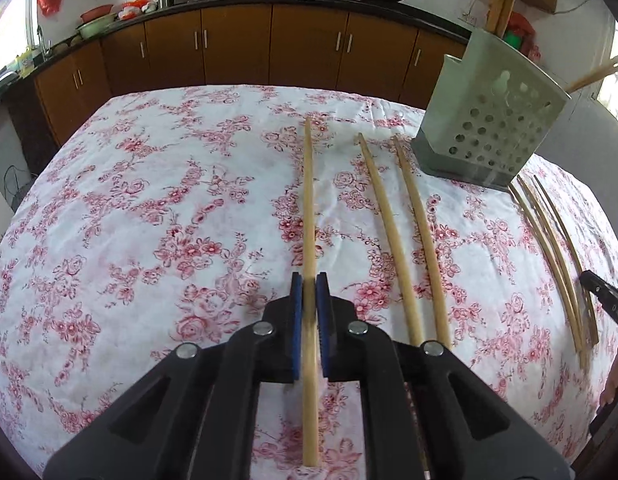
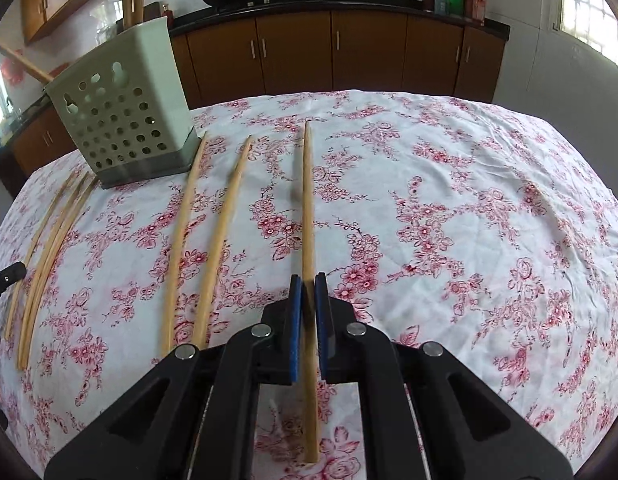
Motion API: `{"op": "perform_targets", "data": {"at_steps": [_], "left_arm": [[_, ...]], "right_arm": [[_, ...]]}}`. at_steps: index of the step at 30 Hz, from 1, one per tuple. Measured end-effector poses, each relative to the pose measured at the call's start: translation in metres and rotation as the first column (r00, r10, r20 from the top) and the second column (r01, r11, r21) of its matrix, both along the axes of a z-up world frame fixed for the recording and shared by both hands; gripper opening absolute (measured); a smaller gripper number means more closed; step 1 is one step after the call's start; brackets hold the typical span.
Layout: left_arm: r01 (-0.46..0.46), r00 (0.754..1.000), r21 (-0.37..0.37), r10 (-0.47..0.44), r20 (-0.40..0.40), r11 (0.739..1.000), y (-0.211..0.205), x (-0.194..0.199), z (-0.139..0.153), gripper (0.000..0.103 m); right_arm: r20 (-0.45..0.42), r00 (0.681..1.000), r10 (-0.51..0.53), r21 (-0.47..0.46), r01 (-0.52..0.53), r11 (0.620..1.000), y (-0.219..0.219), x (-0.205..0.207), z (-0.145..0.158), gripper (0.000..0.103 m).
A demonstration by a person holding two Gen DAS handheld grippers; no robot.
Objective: Organize utensils
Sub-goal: 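Grasp a bamboo chopstick with the left tool while the right tool holds its chopstick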
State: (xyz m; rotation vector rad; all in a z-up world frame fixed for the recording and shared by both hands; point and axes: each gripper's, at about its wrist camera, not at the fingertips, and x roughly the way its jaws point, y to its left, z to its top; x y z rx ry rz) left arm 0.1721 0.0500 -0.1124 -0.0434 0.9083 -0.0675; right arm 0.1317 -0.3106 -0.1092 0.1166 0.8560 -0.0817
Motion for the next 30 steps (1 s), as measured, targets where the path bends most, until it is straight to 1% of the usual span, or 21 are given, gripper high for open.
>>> {"op": "perform_targets", "data": {"at_steps": [3, 8, 22, 30], "left_arm": [[0.000, 1.000, -0.001, 0.000, 0.002, 1.000, -0.0003, -0.0004, 0.0004, 0.010], [-0.003, 1.000, -0.051, 0.003, 0.001, 0.999, 0.0053, -0.0016, 0.0000, 0.010], [-0.006, 1.000, -0.061, 0.006, 0.001, 0.998, 0.0021, -0.0028, -0.0003, 0.010], [-0.006, 1.000, -0.062, 0.006, 0.001, 0.998, 0.0020, -0.0028, -0.0002, 0.010]], "right_arm": [[0.001, 1.000, 0.000, -0.002, 0.000, 1.000, 0.0001, -0.0006, -0.0007, 0.008], [0.001, 1.000, 0.000, 0.000, 0.000, 1.000, -0.0010, -0.0016, -0.0009, 0.008], [-0.003, 1.000, 0.002, -0.024, -0.002, 1.000, 0.0011, -0.0002, -0.0009, 0.009], [-0.002, 1.000, 0.002, -0.023, -0.002, 1.000, 0.0012, -0.0005, -0.0007, 0.009]]}}
